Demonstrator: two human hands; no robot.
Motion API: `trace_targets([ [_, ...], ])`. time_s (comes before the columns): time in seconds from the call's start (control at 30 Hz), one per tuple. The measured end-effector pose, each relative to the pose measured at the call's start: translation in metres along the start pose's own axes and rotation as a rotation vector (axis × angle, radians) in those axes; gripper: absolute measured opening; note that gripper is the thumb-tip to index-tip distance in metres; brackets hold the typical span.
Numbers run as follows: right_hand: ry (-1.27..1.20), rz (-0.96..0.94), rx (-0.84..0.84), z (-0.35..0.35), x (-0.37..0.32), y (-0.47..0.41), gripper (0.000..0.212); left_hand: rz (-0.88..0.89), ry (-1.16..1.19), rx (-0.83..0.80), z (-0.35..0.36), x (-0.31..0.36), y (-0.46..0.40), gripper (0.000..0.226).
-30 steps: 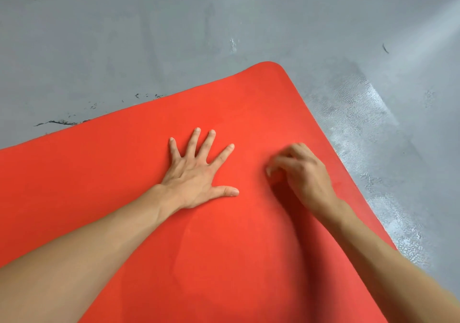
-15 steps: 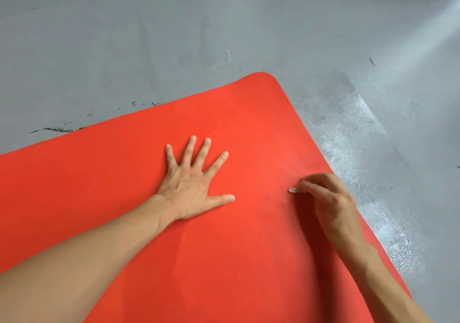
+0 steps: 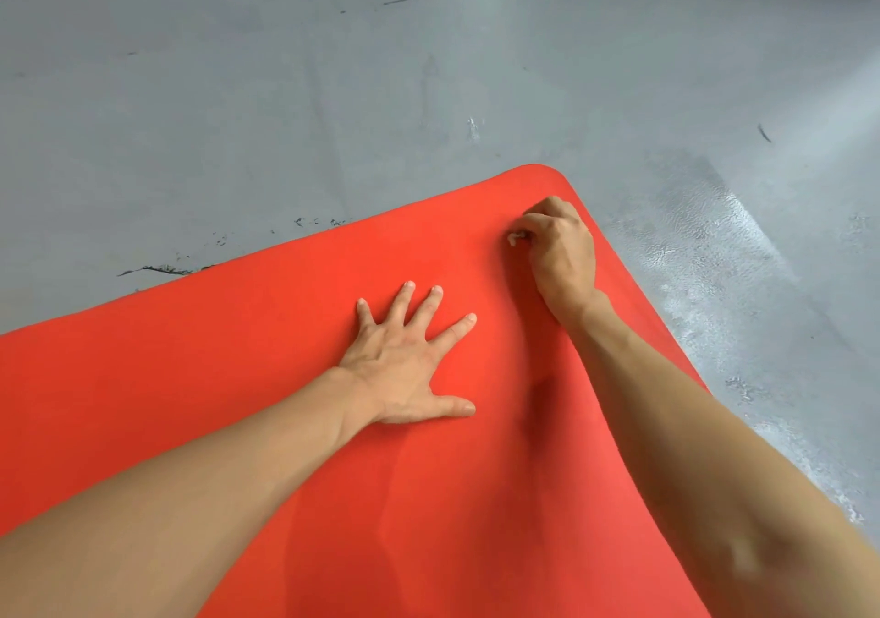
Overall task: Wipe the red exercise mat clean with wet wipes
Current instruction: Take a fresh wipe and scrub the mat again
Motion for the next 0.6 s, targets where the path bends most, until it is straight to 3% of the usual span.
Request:
trace_targets([
  [0.13,0.005,-0.065,-0.027,-0.012,-0.006,0.058,0.028,0.025,0.026,0.002,-0.013,-0.025,0.003,0.123],
  [0.3,-0.012,-0.196,-0.160,-0.015,-0.028,0.131,0.041,-0.221,0.051,-0.060,-0.004,-0.046,0.006,0.151],
  [0.6,-0.115,-0.249,-0.217,0.095,-0.088,-0.034,0.018,-0.238,0.124,-0.025,0.019,-0.050,0.007,0.154],
])
Point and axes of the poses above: each hand's wrist, its own y-axis away from the middle knuckle, its own z-axis out of the palm, x = y × z, the point moved 4 cm from there along -y, towards the middle knuckle, and after that the axes turned 13 degrees about -y, right-handed, at the moved point
